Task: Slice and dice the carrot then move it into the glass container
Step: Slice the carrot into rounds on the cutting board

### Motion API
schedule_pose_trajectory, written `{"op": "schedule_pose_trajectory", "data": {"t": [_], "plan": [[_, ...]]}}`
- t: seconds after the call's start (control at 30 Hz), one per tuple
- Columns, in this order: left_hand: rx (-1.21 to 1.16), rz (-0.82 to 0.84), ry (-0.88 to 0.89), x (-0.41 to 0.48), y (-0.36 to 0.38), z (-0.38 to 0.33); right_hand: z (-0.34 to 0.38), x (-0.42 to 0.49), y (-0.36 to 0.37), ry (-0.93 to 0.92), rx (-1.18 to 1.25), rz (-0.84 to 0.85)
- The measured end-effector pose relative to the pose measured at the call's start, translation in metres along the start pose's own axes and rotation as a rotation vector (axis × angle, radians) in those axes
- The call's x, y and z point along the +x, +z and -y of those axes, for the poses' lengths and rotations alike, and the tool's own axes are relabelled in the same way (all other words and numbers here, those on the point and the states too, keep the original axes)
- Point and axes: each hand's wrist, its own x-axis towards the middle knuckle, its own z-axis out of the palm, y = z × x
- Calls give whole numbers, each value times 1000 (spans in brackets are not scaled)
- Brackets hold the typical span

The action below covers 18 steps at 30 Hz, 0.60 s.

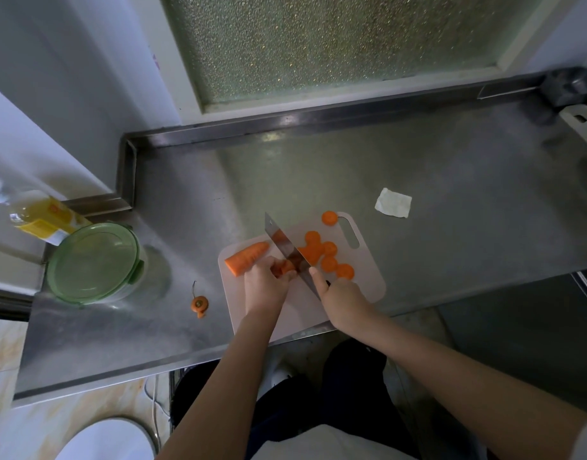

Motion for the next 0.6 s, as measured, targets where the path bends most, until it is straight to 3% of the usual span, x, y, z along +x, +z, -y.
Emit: {"op": "schedule_pose_trajectory", "data": {"t": [0.13,0.27,0.6], "plan": [[-12,6,-16,1,-1,-1,0,10,11,56,187,-52],[-29,-9,-8,1,1,2,1,17,16,-32,147,-52],[-11,-15,1,1,2,1,-3,17,21,-40,293,-163]]}}
